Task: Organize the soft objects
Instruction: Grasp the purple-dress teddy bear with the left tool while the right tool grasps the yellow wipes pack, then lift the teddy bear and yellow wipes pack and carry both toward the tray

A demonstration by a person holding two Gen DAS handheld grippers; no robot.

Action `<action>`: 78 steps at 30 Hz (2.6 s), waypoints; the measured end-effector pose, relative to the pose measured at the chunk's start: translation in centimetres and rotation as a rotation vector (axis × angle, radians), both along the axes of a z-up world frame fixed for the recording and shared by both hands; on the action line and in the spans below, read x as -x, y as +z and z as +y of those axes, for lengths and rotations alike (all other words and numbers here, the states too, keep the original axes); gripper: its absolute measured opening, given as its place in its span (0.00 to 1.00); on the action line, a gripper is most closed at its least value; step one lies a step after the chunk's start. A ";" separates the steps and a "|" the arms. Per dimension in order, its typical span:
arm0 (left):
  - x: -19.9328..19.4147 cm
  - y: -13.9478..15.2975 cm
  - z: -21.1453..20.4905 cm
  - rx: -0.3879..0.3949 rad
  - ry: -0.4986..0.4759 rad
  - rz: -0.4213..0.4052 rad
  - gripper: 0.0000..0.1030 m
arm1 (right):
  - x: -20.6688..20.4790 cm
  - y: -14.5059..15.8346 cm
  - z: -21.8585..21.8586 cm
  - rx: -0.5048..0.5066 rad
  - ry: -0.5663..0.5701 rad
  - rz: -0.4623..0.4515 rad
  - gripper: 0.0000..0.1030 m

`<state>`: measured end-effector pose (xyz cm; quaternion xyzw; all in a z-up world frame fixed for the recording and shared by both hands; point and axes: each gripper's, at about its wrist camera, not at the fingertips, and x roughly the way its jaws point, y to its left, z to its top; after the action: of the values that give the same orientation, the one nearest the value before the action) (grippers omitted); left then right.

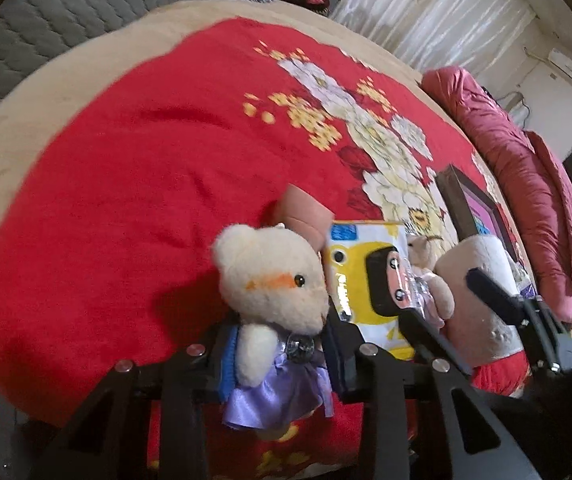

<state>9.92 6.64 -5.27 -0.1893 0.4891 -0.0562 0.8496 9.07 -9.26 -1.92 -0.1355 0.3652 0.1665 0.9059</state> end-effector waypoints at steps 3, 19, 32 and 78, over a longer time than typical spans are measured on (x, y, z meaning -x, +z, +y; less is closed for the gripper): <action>0.3 0.5 1.2 0.000 0.028 -0.016 0.35 | -0.7 -0.7 1.1 0.021 0.012 0.034 0.74; -0.3 0.2 3.4 0.039 0.097 -0.023 0.35 | -2.8 -5.7 6.7 0.198 -0.053 0.062 0.74; -0.3 0.3 2.3 0.006 0.079 -0.025 0.35 | -5.4 -5.7 4.6 0.042 -0.041 0.174 0.57; 3.8 7.4 -13.7 -0.183 -0.202 -0.206 0.35 | 3.2 5.5 -17.9 -0.285 -0.342 -0.082 0.57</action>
<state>6.10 -7.05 2.11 -0.0541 0.4189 -0.1156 0.8990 5.92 -27.20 3.58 0.0511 0.3185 0.0546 0.9450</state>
